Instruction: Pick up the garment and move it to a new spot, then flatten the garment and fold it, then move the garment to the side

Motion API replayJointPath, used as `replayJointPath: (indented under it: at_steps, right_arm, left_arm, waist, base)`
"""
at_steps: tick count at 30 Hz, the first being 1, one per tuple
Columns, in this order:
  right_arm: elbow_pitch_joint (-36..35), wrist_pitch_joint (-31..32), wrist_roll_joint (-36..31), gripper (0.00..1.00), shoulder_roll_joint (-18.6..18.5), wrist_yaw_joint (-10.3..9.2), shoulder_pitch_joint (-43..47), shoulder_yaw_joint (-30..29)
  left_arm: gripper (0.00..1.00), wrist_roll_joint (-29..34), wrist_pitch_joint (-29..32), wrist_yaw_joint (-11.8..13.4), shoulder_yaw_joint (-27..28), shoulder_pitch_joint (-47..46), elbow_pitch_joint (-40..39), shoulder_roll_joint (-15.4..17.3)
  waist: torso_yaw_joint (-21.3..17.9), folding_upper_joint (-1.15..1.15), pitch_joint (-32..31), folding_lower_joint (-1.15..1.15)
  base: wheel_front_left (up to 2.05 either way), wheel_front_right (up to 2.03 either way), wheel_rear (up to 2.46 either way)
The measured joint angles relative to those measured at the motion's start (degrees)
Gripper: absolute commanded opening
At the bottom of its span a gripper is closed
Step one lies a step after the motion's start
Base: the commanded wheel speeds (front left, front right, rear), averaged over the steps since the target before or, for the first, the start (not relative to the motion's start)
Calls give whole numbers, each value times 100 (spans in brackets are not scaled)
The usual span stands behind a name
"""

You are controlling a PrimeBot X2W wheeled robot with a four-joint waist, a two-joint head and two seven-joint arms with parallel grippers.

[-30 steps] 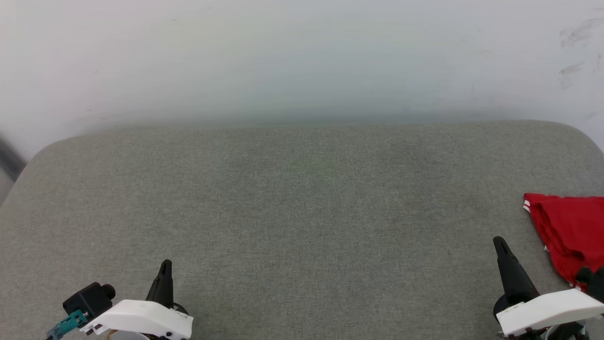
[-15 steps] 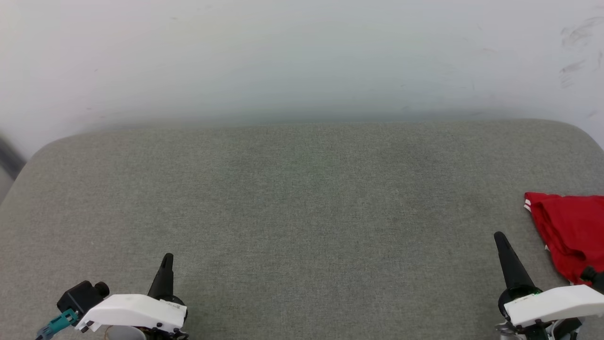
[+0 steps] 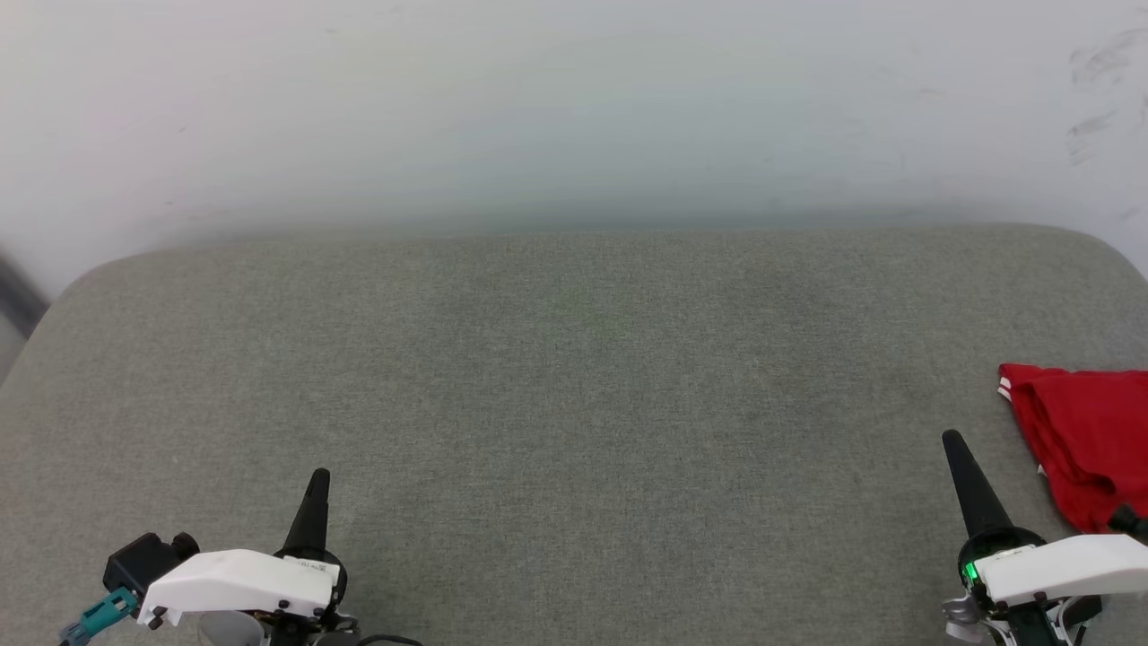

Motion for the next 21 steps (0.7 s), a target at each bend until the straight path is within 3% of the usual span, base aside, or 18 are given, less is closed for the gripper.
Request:
replayJointPath:
  at_steps: [21]
  right_arm:
    - [241,99,1222,0,29,0,-192,-75]
  left_arm:
    - [0,-1020,325,-278,350,-127,30,-218]
  waist:
    - [14,0,44,0]
  base:
    - [0,0,0]
